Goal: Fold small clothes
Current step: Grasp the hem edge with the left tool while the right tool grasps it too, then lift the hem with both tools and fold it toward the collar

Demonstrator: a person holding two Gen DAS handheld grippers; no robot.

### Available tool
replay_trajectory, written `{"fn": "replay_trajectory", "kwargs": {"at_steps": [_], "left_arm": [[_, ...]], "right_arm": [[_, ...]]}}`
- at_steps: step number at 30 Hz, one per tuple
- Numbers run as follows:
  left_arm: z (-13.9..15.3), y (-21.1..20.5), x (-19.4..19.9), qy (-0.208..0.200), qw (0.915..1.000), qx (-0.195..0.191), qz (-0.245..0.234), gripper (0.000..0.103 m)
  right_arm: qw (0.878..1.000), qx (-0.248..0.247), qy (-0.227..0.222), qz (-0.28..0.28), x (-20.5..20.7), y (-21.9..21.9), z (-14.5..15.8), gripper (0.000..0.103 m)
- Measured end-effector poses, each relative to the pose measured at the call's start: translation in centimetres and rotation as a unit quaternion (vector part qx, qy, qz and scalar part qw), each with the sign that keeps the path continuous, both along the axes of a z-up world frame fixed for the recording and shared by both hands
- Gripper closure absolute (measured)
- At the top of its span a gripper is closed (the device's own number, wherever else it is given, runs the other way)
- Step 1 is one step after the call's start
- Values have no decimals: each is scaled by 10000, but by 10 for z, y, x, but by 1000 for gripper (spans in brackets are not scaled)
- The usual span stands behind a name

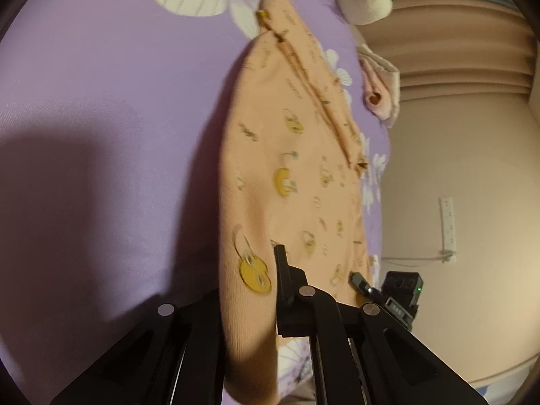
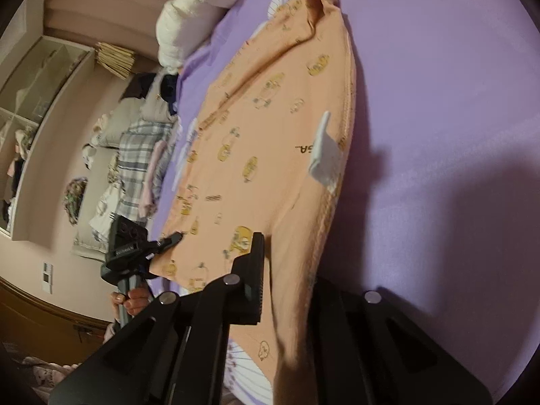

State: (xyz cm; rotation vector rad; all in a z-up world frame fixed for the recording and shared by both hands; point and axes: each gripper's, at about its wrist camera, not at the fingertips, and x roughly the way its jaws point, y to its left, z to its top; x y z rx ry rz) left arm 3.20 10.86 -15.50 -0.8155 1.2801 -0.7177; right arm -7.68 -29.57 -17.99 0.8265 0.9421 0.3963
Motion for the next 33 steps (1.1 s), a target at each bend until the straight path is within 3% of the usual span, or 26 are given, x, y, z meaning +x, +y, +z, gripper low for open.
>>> {"fn": "replay_trajectory", "kwargs": {"at_steps": [2, 10, 21, 29, 33], "left_arm": [[7, -2, 1, -98, 9999, -117, -23, 103], [47, -18, 13, -860, 9961, -183, 119, 103], [104, -28, 1, -1987, 9792, -410, 16, 103], [133, -33, -5, -2530, 9665, -416, -124, 103], [139, -32, -7, -2553, 9653, -519, -158, 103]], "right_arm": [[9997, 144, -183, -25, 0, -1, 7, 97], [9971, 134, -752, -63, 9, 2, 36, 98], [9835, -287, -1781, -134, -2, 5, 97, 99], [9749, -475, -2167, -177, -9, 3, 117, 100], [9729, -460, -2257, -193, -12, -1, 125, 100]]}}
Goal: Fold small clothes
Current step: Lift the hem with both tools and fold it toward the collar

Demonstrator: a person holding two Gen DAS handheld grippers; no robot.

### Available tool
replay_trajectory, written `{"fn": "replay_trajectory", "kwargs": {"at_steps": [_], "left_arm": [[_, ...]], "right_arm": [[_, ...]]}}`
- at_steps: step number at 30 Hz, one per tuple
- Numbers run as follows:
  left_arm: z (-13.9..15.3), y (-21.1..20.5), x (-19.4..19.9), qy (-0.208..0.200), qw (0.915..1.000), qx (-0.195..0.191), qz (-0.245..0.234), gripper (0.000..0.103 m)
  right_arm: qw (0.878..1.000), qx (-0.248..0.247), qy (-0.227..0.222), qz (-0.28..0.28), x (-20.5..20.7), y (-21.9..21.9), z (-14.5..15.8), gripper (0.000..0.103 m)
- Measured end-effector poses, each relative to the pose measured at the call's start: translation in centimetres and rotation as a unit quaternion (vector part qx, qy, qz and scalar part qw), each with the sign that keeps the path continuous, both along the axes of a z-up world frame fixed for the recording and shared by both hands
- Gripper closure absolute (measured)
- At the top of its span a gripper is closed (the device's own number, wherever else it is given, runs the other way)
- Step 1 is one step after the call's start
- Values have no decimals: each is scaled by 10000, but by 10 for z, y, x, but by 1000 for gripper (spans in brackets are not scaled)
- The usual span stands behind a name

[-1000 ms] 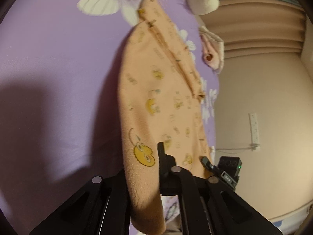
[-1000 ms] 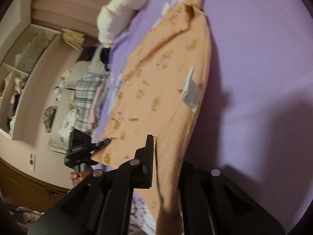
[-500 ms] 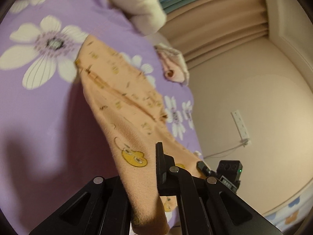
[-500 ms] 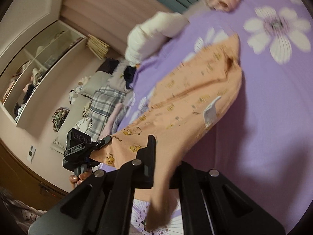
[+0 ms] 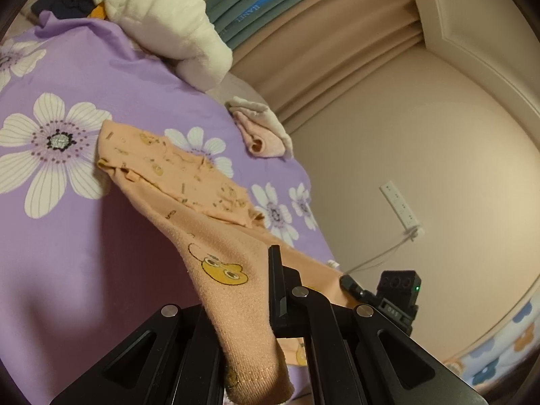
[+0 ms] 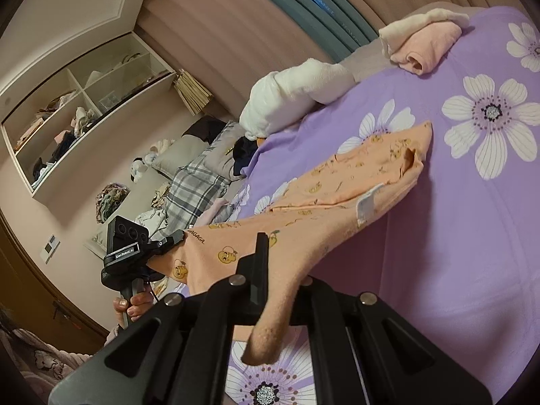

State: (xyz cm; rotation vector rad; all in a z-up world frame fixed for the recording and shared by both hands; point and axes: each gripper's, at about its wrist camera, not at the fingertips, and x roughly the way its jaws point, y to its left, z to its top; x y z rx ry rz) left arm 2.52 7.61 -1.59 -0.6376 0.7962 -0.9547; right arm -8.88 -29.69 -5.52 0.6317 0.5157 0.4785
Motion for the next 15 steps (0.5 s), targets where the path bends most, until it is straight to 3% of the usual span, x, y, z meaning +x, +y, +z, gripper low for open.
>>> {"fn": "replay_trajectory", "kwargs": {"at_steps": [15], "left_arm": [[25, 10, -38, -203, 9991, 340, -181, 103]], "right_arm": [[9981, -494, -320, 182, -37, -2, 37, 100]]}}
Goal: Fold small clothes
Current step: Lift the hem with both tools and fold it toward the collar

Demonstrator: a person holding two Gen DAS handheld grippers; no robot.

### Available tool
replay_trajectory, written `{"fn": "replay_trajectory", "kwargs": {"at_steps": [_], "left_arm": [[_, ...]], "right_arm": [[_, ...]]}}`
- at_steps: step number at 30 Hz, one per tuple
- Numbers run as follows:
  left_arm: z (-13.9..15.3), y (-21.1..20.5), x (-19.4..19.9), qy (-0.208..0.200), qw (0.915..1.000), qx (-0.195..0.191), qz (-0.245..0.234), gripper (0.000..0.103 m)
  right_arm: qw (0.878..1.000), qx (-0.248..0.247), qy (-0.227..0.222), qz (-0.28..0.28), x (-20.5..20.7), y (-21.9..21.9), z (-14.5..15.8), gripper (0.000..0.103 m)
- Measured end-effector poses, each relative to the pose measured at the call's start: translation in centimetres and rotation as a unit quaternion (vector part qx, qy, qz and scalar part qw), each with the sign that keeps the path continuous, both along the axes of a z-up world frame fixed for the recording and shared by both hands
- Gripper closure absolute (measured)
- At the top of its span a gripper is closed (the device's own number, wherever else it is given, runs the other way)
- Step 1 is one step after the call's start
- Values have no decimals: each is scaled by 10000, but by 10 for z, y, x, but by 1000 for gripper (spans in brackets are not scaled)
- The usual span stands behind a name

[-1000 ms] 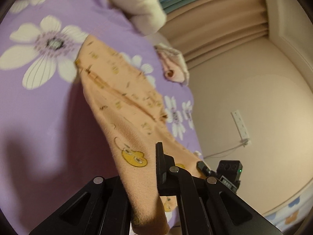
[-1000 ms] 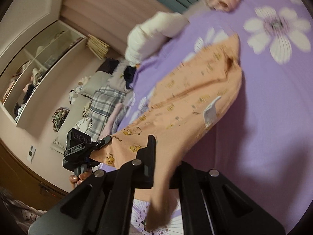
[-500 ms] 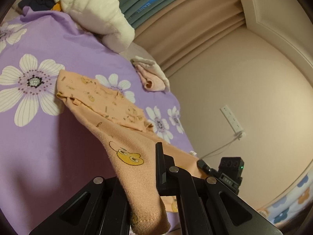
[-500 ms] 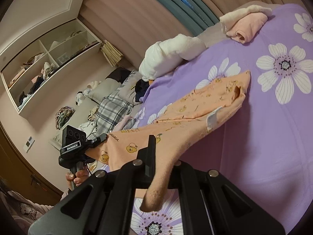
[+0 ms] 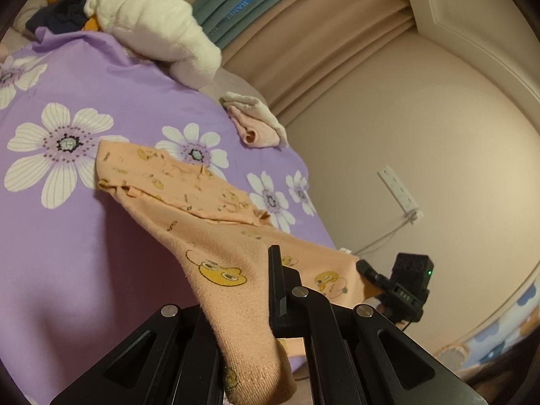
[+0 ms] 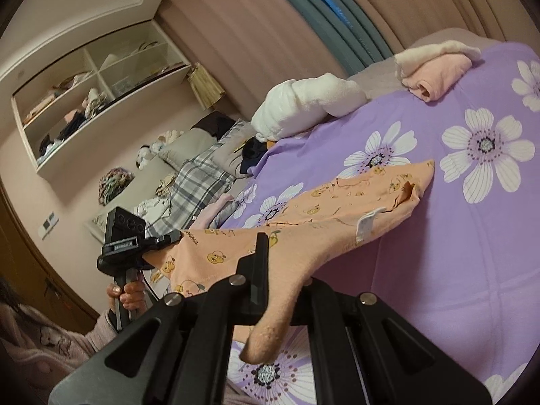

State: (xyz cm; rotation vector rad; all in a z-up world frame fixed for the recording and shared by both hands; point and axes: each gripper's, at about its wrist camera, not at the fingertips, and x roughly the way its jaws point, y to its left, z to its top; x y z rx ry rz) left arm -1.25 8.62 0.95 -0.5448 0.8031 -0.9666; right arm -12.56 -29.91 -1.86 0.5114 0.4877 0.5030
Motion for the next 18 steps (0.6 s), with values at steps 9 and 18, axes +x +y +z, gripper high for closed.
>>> {"fn": "replay_trajectory", "kwargs": {"at_steps": [9, 18], "left_arm": [[13, 4, -28, -116, 9998, 94, -161, 103], [0, 3, -18, 227, 9996, 177, -20, 103]], "right_arm": [[9988, -323, -253, 269, -25, 7, 18, 100], [9995, -276, 8, 167, -24, 4, 6, 99]]}}
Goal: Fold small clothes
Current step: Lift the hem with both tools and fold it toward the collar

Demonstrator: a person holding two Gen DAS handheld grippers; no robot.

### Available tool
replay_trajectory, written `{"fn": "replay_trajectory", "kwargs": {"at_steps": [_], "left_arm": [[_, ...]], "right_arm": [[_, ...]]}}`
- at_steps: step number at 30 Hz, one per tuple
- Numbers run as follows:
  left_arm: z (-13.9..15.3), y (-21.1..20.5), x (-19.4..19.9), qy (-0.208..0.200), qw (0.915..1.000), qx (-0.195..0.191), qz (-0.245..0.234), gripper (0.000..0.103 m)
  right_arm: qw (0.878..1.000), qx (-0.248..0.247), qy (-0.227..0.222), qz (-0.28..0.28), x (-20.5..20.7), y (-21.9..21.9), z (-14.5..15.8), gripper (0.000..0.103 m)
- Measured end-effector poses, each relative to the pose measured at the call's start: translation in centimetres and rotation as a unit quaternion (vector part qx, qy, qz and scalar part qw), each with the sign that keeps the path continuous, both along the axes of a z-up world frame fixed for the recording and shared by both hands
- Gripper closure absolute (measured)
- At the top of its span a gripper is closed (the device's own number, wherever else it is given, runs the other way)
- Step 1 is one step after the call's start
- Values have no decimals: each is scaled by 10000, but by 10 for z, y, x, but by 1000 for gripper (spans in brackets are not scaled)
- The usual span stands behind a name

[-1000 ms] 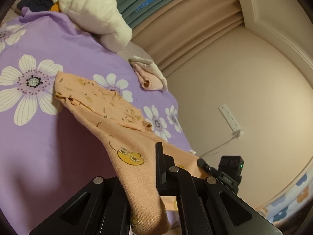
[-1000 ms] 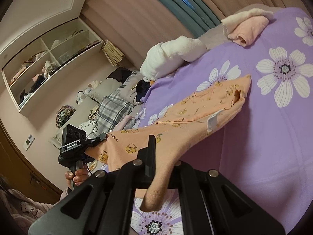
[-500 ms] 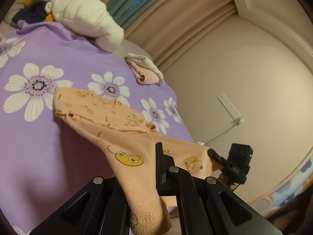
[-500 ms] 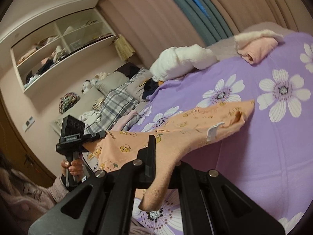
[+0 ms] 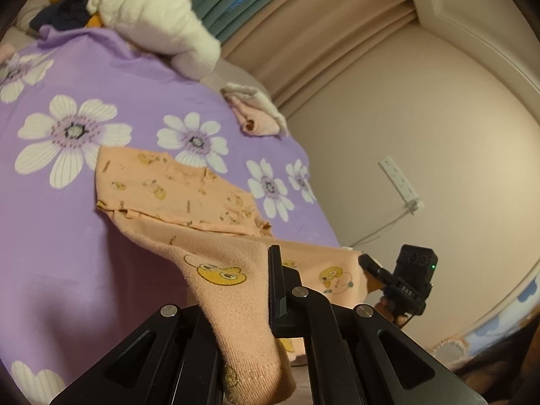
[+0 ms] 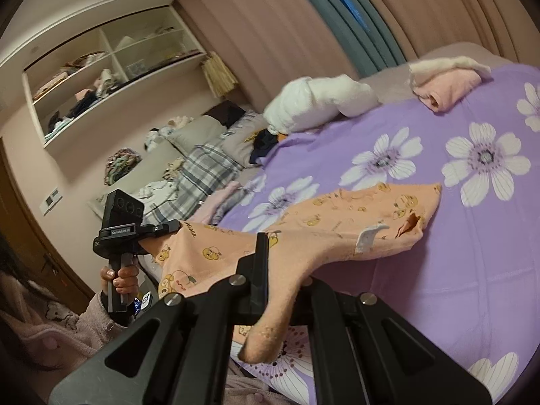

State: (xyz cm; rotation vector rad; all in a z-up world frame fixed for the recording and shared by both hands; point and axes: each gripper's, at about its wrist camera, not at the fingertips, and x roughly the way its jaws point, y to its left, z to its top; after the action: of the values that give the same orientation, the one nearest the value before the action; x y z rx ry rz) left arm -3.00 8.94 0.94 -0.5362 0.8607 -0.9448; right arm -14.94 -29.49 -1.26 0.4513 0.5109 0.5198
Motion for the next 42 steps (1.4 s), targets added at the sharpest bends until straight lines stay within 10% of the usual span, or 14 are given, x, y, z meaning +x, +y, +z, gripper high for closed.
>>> {"fn": "replay_trajectory", "kwargs": {"at_steps": [42], "left_arm": [[-121, -45, 227, 2076, 9717, 858, 724, 103]], "right_arm": [[9606, 1098, 2278, -1150, 232, -79, -104, 97]]}}
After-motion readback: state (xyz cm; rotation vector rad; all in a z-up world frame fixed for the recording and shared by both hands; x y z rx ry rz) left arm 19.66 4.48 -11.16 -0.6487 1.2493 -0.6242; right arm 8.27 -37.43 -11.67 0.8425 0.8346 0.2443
